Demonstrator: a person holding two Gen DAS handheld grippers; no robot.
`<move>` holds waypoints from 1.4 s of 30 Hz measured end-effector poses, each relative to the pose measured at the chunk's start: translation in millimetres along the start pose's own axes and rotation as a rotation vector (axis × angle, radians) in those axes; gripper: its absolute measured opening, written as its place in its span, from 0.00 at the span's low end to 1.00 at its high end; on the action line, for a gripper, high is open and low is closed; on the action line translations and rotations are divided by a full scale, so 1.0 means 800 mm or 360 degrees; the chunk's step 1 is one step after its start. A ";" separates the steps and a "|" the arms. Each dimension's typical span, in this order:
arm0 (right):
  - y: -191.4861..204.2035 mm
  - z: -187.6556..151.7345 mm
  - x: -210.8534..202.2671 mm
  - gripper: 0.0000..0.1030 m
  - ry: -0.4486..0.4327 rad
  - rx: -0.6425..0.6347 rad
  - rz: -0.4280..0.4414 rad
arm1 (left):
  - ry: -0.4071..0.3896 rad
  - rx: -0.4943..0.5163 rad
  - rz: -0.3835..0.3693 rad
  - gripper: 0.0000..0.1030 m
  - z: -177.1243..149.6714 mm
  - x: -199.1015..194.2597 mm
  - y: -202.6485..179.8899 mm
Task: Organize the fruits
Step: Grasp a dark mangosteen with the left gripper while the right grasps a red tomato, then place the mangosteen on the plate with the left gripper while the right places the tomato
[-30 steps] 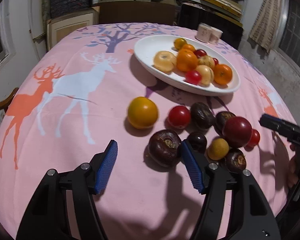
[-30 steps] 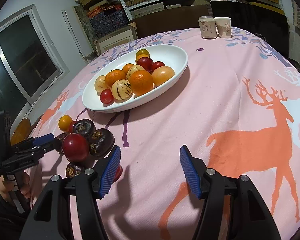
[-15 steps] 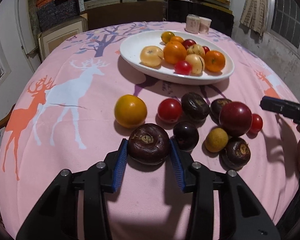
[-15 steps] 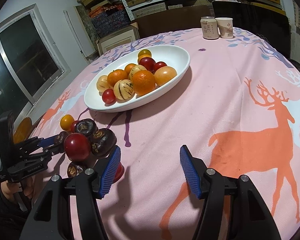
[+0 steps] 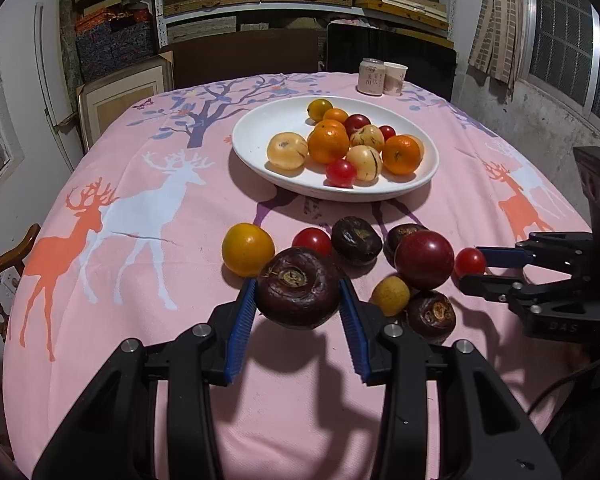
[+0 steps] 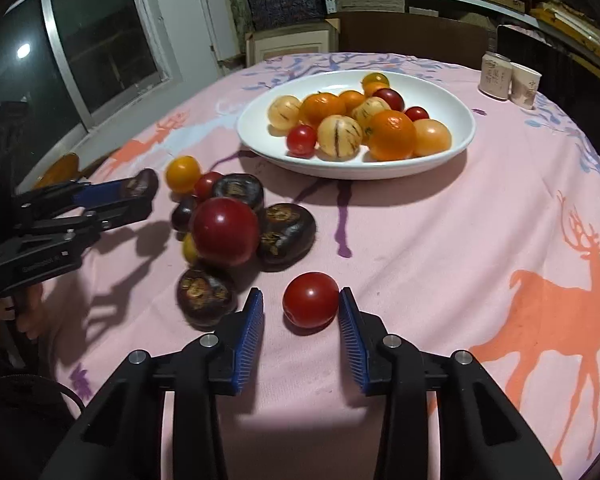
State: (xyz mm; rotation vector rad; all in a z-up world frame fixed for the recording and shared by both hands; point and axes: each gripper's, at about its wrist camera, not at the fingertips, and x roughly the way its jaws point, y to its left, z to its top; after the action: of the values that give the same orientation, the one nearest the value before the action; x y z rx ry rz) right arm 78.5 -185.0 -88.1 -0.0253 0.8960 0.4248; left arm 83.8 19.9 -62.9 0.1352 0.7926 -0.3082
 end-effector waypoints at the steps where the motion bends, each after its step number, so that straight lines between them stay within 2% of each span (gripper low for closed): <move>1: -0.003 0.000 0.001 0.35 0.0002 0.0022 0.0005 | 0.0003 -0.0002 -0.0004 0.40 -0.001 0.000 0.000; 2: -0.007 0.000 0.001 0.31 -0.0006 0.0046 0.0012 | 0.0003 -0.0001 -0.0005 0.40 -0.001 0.000 0.000; 4: -0.011 -0.002 0.000 0.28 -0.0012 0.0078 0.0030 | 0.0002 -0.0003 -0.0008 0.40 -0.003 0.000 0.000; 22: -0.023 -0.009 -0.013 0.27 -0.0080 0.0145 0.0029 | 0.0025 -0.0005 -0.0008 0.40 -0.008 0.001 -0.004; 42: -0.044 -0.016 -0.055 0.27 -0.0183 0.0207 -0.0022 | -0.0015 0.0025 -0.0012 0.40 0.000 -0.021 -0.019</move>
State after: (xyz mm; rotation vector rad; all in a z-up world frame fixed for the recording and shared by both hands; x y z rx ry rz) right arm 57.5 -235.0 -67.8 0.1112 0.8083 0.3505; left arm 68.2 9.2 -51.0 0.1456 0.7817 -0.3224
